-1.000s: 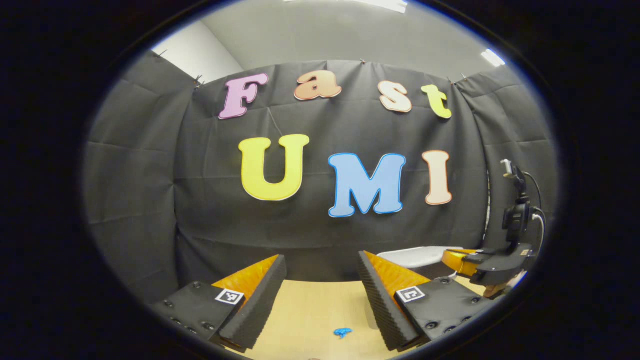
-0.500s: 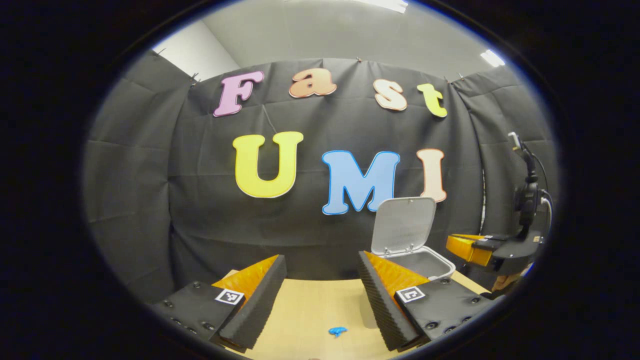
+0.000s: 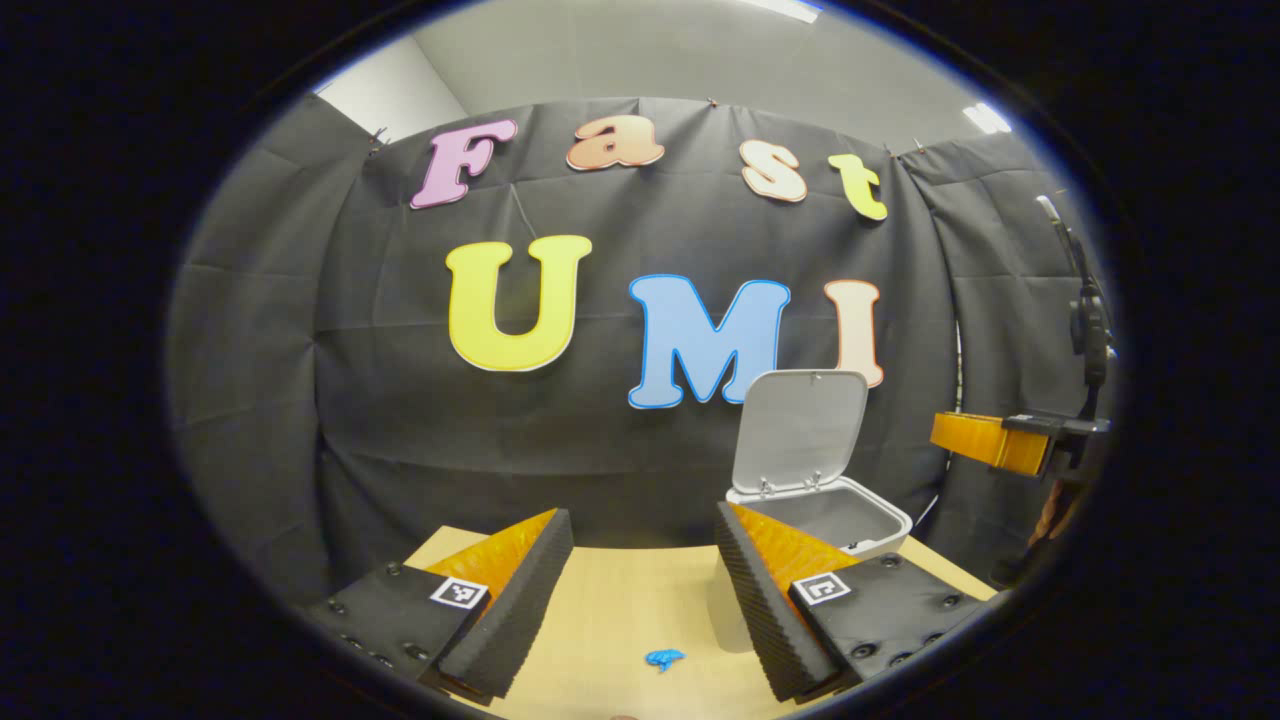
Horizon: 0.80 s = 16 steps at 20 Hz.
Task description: Press the lid of the desktop garbage bin to open it, pick up the crumpled paper on the desktop and throw it into the bin, then pick up the pop can on the desktop and drop it into the bin, and finally close the garbage bin lid.
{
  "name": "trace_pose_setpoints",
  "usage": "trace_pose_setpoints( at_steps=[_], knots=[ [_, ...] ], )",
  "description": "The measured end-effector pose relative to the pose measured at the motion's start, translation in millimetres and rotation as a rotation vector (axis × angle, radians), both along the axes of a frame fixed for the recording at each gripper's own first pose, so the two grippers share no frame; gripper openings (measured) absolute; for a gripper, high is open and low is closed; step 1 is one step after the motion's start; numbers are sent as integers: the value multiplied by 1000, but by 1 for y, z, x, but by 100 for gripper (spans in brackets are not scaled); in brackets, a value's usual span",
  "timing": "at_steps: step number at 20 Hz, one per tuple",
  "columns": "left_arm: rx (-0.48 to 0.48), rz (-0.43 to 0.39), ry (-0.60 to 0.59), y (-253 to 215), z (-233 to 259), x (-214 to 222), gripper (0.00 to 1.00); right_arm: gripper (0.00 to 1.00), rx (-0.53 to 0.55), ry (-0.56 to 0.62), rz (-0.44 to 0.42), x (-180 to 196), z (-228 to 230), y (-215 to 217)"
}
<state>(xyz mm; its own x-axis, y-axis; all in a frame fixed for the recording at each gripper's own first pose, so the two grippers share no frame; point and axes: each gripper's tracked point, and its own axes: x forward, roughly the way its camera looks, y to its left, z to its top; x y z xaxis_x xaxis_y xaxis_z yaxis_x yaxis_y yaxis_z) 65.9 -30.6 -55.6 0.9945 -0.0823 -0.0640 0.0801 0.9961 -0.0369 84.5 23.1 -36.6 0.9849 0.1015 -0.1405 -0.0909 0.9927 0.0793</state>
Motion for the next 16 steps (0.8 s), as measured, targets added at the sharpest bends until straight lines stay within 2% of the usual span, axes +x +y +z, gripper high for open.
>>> trace_pose_setpoints(
  at_steps=[1, 3, 5, 6, 9, 10, 11, 12, 16],
  knots=[
    [-1, -8, 5, -2, -6, 3, 95, 19, -5, -3, -11, -1, 3, -3],
    [5, -29, 15, -5, -16, 10, 95, 27, 3, -7, -13, -2, 5, -4],
    [14, -56, 29, -11, -31, 18, 95, 39, 10, -10, -16, -5, 8, -4],
    [16, -69, 37, -14, -38, 21, 95, 49, 10, -14, -20, -6, 9, -5],
    [18, -106, 65, -23, -64, 31, 95, 71, 5, -18, -38, -10, 11, -11],
    [18, -118, 73, -25, -73, 34, 95, 72, 4, -20, -42, -13, 12, -13],
    [23, -128, 81, -27, -83, 37, 95, 87, 3, -21, -50, -14, 14, -17],
    [30, -138, 90, -29, -92, 42, 95, 89, -1, -23, -65, -15, 14, -21],
    [57, -169, 134, -31, -135, 60, 95, 89, -9, -14, -129, -21, 15, -41]
  ],
)
